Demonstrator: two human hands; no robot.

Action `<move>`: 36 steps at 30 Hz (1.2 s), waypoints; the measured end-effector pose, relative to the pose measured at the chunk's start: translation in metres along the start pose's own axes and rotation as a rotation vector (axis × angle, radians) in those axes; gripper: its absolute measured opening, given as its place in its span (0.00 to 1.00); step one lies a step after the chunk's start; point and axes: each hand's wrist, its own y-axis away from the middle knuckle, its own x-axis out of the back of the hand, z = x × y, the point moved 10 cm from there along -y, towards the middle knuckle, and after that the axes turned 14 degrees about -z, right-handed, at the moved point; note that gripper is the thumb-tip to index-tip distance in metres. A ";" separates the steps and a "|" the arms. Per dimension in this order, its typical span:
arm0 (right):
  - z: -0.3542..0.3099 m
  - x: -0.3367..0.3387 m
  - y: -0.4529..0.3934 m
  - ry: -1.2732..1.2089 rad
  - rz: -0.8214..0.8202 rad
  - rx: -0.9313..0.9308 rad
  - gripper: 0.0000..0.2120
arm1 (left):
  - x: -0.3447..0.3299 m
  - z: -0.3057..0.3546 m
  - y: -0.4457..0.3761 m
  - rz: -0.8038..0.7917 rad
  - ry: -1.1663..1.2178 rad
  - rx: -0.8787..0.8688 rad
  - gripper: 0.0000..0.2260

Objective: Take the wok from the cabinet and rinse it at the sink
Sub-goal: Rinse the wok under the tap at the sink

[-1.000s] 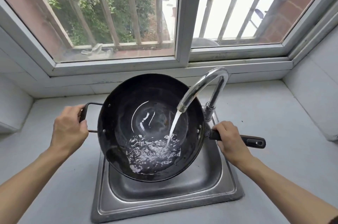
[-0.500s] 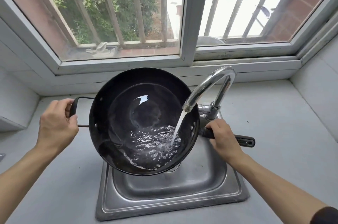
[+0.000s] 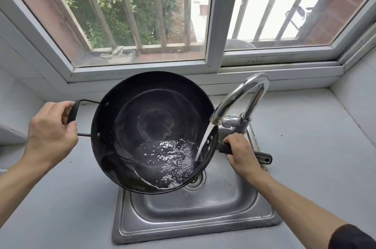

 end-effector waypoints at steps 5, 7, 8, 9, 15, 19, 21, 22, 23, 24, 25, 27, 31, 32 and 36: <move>-0.002 -0.011 0.003 -0.023 -0.027 0.008 0.20 | 0.007 0.002 -0.003 -0.015 -0.011 -0.034 0.32; -0.002 -0.014 0.005 -0.031 -0.037 0.012 0.20 | 0.006 0.002 -0.006 -0.048 -0.010 -0.032 0.29; -0.001 -0.014 0.006 -0.033 -0.044 0.011 0.20 | 0.004 0.002 -0.007 -0.069 -0.015 -0.028 0.27; 0.000 -0.015 0.007 -0.030 -0.053 0.010 0.20 | 0.001 0.000 -0.007 -0.085 -0.027 -0.021 0.23; 0.011 -0.013 0.022 -0.014 -0.085 0.020 0.21 | -0.018 -0.001 -0.007 -0.162 -0.069 0.014 0.20; 0.021 0.004 0.035 -0.007 -0.057 0.004 0.22 | -0.036 0.006 0.001 -0.192 -0.044 0.016 0.19; 0.028 0.017 0.043 0.003 -0.036 -0.014 0.23 | -0.046 0.011 0.004 -0.200 -0.004 0.025 0.19; 0.032 0.024 0.047 0.012 -0.030 -0.022 0.23 | -0.051 0.014 0.005 -0.203 0.012 0.026 0.18; 0.036 0.030 0.051 0.021 -0.029 -0.029 0.23 | -0.057 0.018 0.006 -0.209 0.026 0.022 0.18; 0.039 0.036 0.054 0.034 -0.030 -0.033 0.23 | -0.063 0.022 0.007 -0.215 0.040 0.015 0.18; 0.042 0.043 0.058 0.047 -0.028 -0.030 0.22 | -0.070 0.024 0.007 -0.223 0.054 0.013 0.17; 0.048 0.056 0.065 0.070 -0.021 -0.021 0.21 | -0.083 0.029 0.006 -0.237 0.079 0.016 0.16; 0.061 0.081 0.078 0.106 0.006 -0.042 0.21 | -0.110 0.042 0.006 -0.257 0.130 0.024 0.14; 0.063 0.086 0.081 0.122 0.005 -0.045 0.22 | -0.117 0.044 0.006 -0.261 0.148 0.025 0.13; 0.064 0.101 0.089 0.172 0.014 -0.044 0.23 | -0.139 0.042 0.009 -0.266 0.221 0.061 0.14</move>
